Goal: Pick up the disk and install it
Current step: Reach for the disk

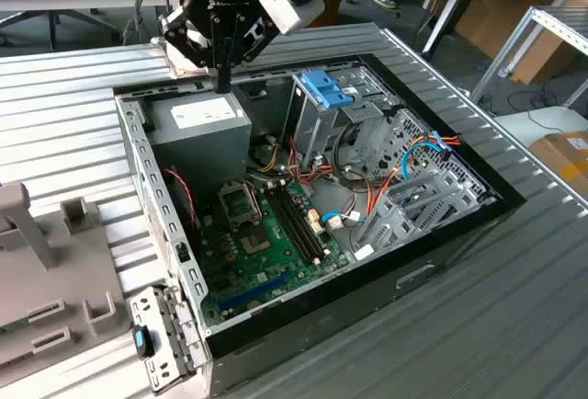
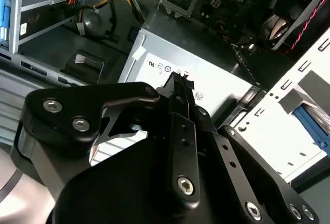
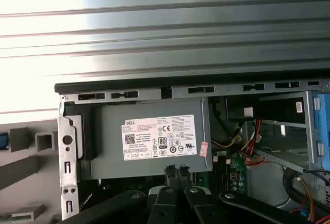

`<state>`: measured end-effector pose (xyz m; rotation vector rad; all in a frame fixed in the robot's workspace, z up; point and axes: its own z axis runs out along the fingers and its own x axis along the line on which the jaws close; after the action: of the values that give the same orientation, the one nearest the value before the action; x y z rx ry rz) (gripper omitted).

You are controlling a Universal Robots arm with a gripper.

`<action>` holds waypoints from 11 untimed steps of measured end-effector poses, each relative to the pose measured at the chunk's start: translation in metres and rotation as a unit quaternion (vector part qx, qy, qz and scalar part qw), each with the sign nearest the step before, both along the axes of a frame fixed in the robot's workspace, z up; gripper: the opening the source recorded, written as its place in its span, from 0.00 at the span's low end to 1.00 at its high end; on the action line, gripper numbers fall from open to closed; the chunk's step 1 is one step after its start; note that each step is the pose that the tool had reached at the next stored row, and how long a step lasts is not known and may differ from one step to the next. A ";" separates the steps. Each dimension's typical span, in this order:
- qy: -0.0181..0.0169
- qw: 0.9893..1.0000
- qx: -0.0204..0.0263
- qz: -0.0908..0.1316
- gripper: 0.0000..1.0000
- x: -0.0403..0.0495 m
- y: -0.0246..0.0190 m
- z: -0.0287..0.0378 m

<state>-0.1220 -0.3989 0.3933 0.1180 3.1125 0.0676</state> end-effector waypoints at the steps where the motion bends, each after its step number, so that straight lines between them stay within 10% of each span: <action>1: 0.000 1.000 0.000 0.000 0.11 0.0000 0.0000 0.0000; 11: 0.000 1.000 0.000 0.000 0.11 -0.0015 0.0000 -0.0001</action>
<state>-0.1235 -0.3989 0.3933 0.1182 3.1127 0.0678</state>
